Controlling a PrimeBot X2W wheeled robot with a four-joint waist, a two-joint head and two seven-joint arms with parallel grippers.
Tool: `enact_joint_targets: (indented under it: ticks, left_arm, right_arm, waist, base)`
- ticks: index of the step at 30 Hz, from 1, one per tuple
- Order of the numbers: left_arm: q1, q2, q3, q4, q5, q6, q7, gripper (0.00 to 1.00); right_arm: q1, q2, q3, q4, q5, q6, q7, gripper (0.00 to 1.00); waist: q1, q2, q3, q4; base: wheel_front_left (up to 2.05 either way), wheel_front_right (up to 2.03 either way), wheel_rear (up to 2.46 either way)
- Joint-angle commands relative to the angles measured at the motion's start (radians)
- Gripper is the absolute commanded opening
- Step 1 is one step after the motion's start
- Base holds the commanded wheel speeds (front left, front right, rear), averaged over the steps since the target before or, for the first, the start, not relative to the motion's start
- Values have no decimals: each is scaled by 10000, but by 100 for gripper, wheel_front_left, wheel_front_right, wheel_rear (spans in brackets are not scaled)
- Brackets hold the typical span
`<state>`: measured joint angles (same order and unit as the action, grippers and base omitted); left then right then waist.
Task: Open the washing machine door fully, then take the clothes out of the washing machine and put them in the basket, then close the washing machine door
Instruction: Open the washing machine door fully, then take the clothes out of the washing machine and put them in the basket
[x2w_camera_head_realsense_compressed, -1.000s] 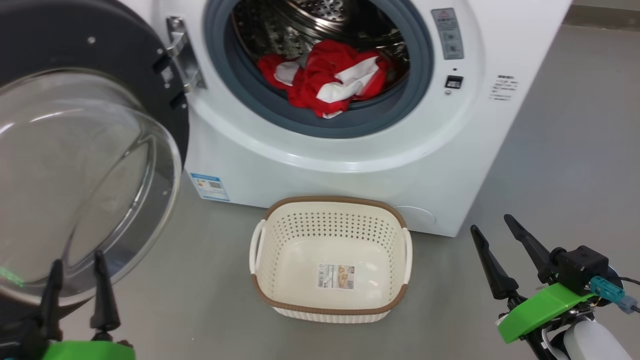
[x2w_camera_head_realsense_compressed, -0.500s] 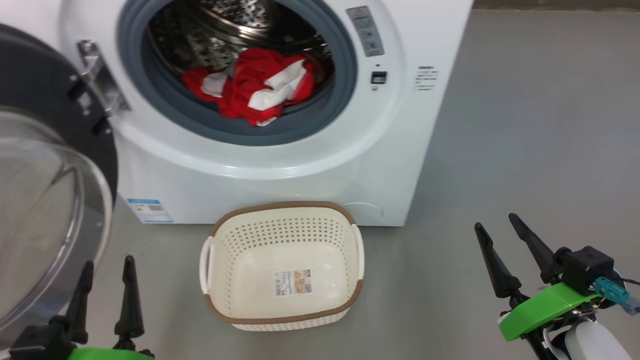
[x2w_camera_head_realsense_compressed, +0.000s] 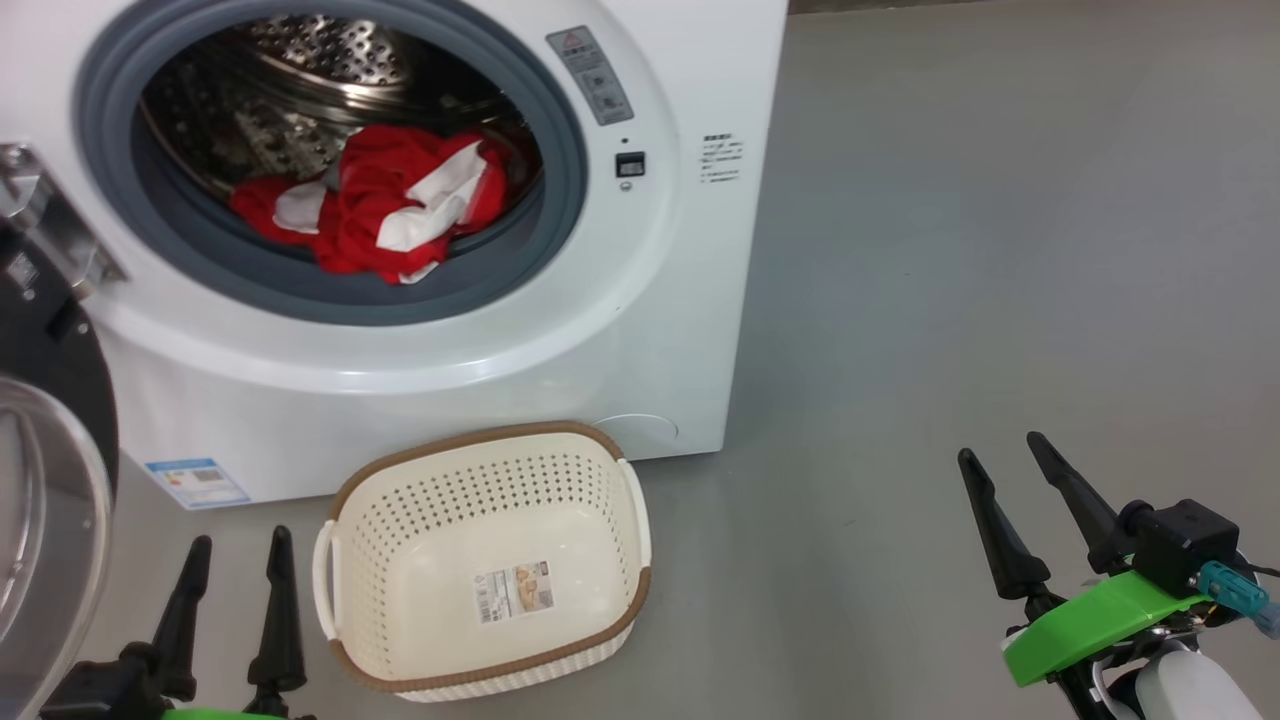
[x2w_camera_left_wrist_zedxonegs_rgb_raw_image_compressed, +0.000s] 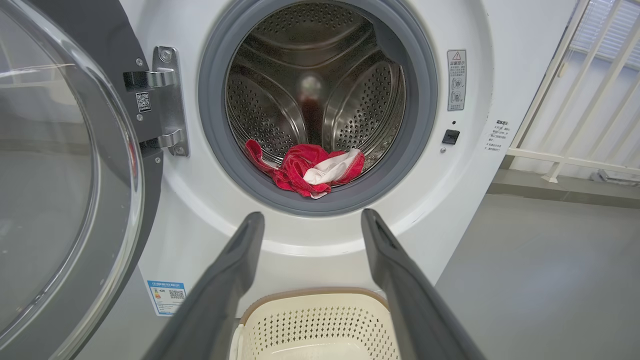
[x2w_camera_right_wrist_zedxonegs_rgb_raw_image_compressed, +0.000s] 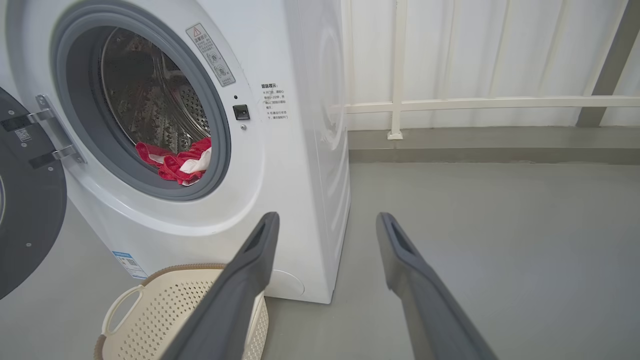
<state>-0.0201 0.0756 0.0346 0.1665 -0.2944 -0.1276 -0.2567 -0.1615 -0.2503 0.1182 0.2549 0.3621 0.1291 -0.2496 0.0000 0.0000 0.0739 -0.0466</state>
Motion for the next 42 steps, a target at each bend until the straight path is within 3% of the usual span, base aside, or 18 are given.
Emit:
enact_joint_targets:
  ticks: [1, 29, 42]
  left_arm:
    - [-20, 230, 298, -241, -78, -30, -51, 100]
    - [-80, 112, 393, -372, -43, -31, -51, 100]
    - [-140, 137, 370, -430, -149, -31, -51, 100]
  right_arm:
    - [58, -55, 163, -281, -38, 16, -122, 100]
    - [94, -23, -64, -400, -86, 16, -122, 100]
    - [25, -34, -28, -412, -75, 16, -122, 100]
  waist:
    - [0, 0, -91, -245]
    - [0, 0, -9, -299]
    - [0, 0, 131, -282]
  base:
    - [0, 0, 0]
    - [0, 0, 0]
    - [93, -98, 5]
